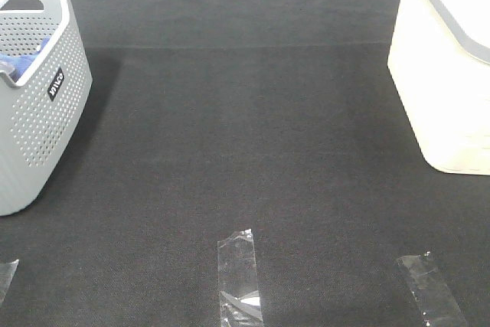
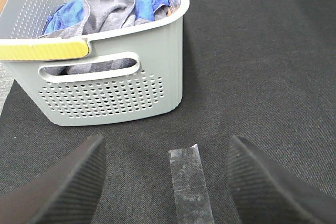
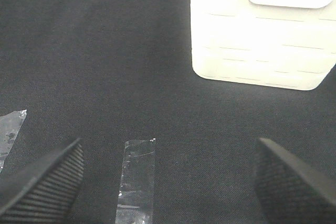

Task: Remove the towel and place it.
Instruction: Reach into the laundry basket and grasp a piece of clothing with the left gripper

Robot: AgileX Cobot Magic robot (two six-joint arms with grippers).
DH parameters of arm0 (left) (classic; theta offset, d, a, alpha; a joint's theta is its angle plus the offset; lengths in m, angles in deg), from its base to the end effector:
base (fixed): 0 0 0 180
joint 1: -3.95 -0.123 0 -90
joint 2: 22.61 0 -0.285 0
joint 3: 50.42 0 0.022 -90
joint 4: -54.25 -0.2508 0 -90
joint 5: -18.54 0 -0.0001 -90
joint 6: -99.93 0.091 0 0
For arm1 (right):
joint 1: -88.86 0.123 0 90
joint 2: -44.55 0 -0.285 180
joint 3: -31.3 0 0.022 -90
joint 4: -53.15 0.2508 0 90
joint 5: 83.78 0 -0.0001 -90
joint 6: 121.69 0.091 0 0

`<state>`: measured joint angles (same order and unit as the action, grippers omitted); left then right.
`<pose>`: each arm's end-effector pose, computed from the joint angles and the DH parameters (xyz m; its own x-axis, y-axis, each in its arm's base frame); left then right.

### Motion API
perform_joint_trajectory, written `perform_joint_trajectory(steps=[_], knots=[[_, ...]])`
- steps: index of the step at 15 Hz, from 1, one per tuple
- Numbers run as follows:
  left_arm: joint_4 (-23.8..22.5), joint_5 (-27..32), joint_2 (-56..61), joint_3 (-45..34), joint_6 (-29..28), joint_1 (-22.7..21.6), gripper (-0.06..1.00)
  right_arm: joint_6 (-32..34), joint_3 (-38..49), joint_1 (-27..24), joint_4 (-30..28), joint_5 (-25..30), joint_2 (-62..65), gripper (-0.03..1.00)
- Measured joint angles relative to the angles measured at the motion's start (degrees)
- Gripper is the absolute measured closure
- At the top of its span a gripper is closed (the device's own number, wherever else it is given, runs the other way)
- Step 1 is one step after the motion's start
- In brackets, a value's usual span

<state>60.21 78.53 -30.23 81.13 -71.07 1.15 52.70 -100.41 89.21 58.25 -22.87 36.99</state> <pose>-0.0048 -0.0084 0.2793 -0.4309 0.0833 -0.8985 0.0777 0.9955 0.0551 -0.0063 0.0070 0.2787 -0.4440 -0.0571 -0.8942 -0.0999 0.9949 -0.0139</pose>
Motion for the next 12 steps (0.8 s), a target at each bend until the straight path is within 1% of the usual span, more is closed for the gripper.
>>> perform_joint_trajectory(steps=[12], knots=[[0.0, 0.0, 0.0, 0.0, 0.0, 0.0, 0.31, 0.0, 0.0, 0.0, 0.0, 0.0, 0.0, 0.16]])
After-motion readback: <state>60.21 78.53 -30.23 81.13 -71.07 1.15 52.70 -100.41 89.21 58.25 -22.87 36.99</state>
